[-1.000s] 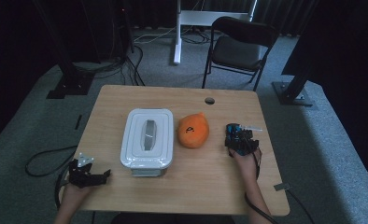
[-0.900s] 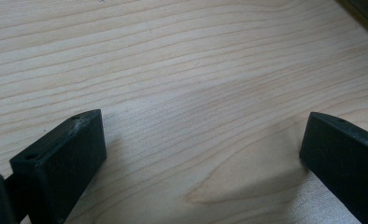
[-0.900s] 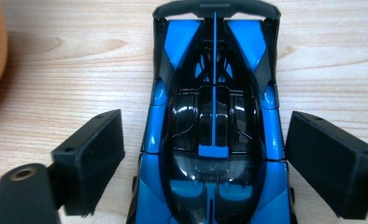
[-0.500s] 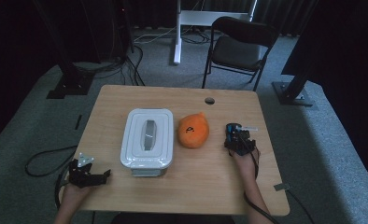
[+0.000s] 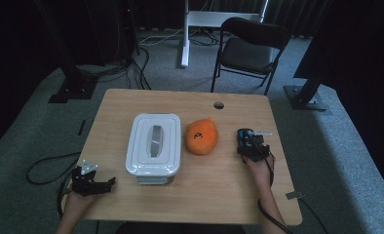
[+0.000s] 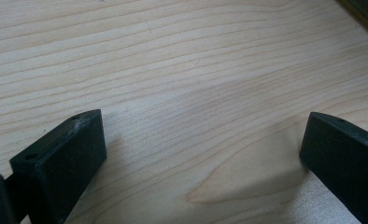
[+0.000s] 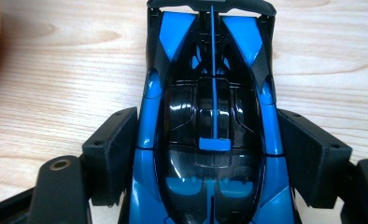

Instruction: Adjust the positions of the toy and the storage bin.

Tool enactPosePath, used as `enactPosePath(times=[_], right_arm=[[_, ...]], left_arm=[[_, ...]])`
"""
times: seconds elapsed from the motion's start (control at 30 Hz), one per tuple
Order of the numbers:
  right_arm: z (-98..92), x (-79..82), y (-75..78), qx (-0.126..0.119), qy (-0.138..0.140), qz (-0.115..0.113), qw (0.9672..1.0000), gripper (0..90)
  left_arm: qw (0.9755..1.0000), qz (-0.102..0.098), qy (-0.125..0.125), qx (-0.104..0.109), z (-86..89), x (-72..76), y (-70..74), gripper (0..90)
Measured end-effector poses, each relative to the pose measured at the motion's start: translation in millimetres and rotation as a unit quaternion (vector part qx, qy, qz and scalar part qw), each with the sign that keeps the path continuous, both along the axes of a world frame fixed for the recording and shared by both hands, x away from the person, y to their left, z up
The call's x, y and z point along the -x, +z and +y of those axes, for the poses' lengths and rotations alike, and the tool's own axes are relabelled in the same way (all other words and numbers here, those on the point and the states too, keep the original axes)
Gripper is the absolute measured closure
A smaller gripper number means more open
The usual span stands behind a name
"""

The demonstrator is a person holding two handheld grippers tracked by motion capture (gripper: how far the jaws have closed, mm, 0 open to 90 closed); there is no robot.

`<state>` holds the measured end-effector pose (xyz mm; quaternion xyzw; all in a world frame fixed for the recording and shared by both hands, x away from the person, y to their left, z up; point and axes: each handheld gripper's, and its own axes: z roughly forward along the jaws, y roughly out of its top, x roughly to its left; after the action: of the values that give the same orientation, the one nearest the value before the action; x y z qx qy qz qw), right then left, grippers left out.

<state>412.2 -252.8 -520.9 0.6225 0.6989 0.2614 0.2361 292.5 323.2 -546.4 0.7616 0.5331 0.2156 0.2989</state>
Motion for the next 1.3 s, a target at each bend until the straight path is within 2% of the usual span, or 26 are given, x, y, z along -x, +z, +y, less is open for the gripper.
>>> enactPosePath(times=[0.27,0.47,0.5,0.8,0.97,1.07,1.17,1.23,1.3], right_arm=[[-19.2,23.3,26.8,-0.005,-0.004,-0.025,0.9997,24.6],[-32.0,39.2,35.1,0.004,-0.003,-0.032,0.9995,24.7],[-37.5,48.0,37.1,0.002,-0.006,-0.033,0.9994,24.7],[-50.2,80.9,30.1,-0.004,-0.014,-0.027,0.9995,24.7],[-54.2,97.7,25.1,0.006,-0.012,-0.021,0.9997,24.7],[-57.4,108.1,23.9,-0.002,-0.011,-0.020,0.9997,24.7],[-59.4,117.1,21.8,-0.003,-0.016,-0.019,0.9997,24.7],[-60.1,122.0,19.9,0.006,-0.019,-0.019,0.9996,24.7],[-62.5,125.6,16.7,0.002,-0.023,-0.015,0.9996,24.7]], left_arm=[[1.0000,0.000,0.000,0.000,0.0,0.0,0.0,0.8],[1.0000,0.000,0.000,0.000,0.0,0.0,0.0,0.8],[1.0000,0.000,0.000,0.000,0.0,0.0,0.0,0.8],[1.0000,0.000,-0.001,-0.001,0.1,0.0,0.1,0.8],[1.0000,0.000,0.000,0.000,0.1,0.0,0.1,0.8],[1.0000,0.000,0.000,0.000,0.1,0.0,0.1,0.8],[1.0000,0.001,0.000,0.000,0.1,0.0,0.1,0.8],[1.0000,0.001,0.000,0.000,0.1,0.0,0.1,0.8],[1.0000,0.001,0.000,0.000,0.1,0.0,0.1,0.8]])
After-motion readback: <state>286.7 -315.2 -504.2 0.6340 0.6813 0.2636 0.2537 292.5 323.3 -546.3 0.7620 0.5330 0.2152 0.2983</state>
